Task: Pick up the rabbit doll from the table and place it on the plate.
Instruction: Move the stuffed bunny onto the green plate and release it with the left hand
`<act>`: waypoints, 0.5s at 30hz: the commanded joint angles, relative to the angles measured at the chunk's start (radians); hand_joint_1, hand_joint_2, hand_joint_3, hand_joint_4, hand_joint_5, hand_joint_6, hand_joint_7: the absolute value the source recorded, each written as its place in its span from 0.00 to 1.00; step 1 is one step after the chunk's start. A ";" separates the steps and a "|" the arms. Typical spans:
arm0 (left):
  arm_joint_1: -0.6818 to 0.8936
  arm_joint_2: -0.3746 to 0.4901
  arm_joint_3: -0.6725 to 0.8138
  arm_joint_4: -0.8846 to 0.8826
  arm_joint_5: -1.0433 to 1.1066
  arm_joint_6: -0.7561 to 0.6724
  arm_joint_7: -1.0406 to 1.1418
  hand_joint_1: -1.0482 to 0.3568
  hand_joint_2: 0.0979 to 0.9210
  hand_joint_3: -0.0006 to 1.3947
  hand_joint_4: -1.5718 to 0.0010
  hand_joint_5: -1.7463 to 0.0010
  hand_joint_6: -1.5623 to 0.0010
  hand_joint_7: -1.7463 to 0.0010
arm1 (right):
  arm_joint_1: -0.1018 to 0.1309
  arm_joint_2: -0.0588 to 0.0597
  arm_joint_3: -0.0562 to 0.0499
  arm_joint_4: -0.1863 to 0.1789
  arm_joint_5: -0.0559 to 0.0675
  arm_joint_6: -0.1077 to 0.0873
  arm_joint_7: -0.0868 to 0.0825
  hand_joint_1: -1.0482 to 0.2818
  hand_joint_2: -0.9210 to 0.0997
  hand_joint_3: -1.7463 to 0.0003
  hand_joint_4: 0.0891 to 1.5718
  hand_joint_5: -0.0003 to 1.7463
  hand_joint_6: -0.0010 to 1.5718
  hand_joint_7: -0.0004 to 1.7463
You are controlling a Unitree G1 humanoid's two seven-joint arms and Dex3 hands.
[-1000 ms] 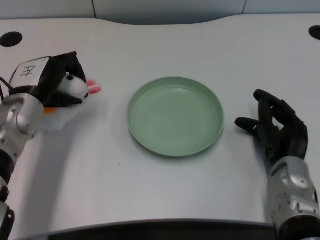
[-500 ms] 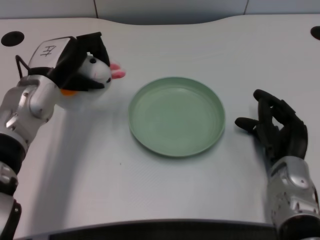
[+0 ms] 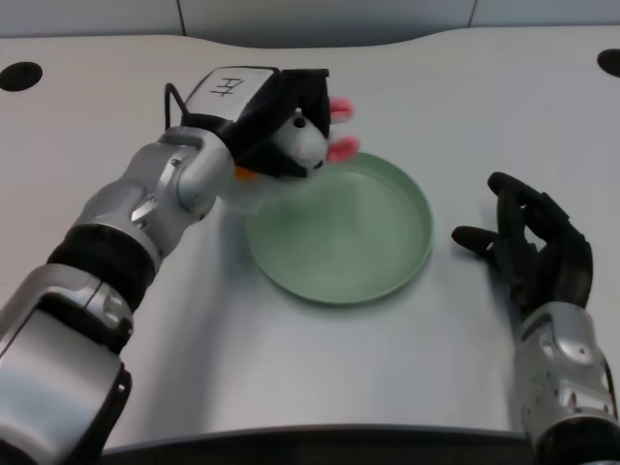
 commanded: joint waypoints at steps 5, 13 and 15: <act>-0.062 -0.091 -0.052 0.060 0.035 0.021 0.009 0.72 0.92 0.12 0.43 0.00 0.56 0.00 | 0.012 0.016 0.000 -0.011 0.010 0.008 -0.004 0.57 0.00 0.83 0.46 0.58 0.45 0.28; -0.093 -0.182 -0.093 0.145 0.057 0.032 0.049 0.71 0.92 0.11 0.44 0.00 0.56 0.00 | 0.024 0.025 0.003 -0.026 0.007 0.008 -0.007 0.57 0.00 0.83 0.45 0.57 0.45 0.27; -0.096 -0.190 -0.098 0.155 0.058 0.033 0.050 0.71 0.92 0.12 0.44 0.00 0.57 0.00 | 0.031 0.028 0.005 -0.037 0.006 0.009 -0.004 0.57 0.00 0.83 0.45 0.57 0.45 0.26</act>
